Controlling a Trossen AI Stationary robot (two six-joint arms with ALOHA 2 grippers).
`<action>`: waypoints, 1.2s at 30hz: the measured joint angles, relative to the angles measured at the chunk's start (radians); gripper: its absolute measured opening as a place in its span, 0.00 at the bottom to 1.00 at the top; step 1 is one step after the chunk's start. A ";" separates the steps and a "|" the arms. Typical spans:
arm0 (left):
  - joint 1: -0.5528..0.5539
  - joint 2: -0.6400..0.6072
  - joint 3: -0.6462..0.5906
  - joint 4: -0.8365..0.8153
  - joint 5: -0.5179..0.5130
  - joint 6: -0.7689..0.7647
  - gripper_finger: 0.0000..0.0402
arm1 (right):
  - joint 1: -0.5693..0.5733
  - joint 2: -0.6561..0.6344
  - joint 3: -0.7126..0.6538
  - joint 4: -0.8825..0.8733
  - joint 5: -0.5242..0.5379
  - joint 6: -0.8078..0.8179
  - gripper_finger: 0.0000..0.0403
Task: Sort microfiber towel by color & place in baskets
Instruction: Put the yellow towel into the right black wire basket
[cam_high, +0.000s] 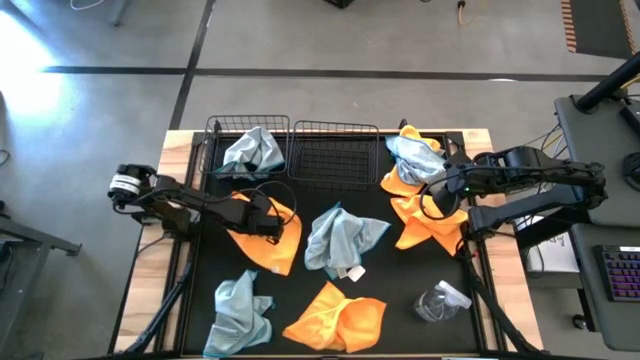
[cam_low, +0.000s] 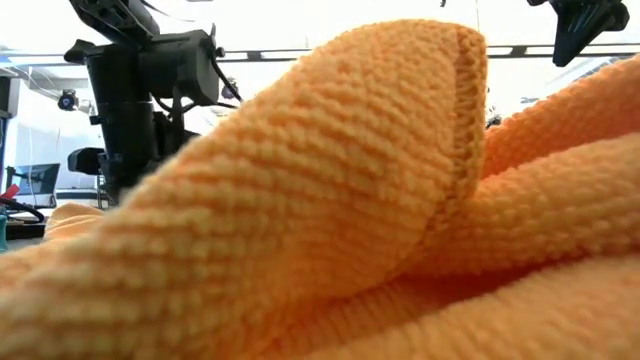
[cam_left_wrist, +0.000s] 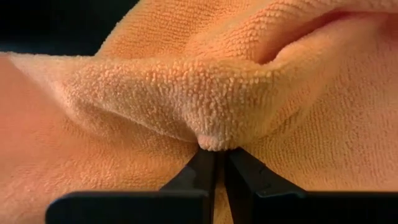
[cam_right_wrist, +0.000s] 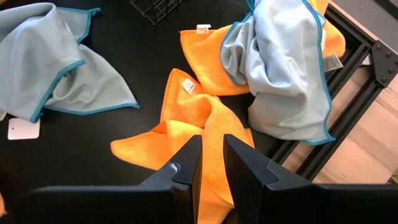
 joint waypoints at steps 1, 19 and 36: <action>0.000 0.000 0.007 0.000 0.001 0.000 0.01 | 0.000 0.000 0.000 0.000 0.000 -0.001 0.15; -0.001 0.000 0.505 -0.197 -0.197 0.324 0.00 | 0.000 0.000 0.000 0.000 0.008 -0.005 0.15; 0.183 -0.002 0.808 -0.274 -0.457 0.696 0.00 | 0.000 0.000 0.000 0.000 0.008 -0.003 0.15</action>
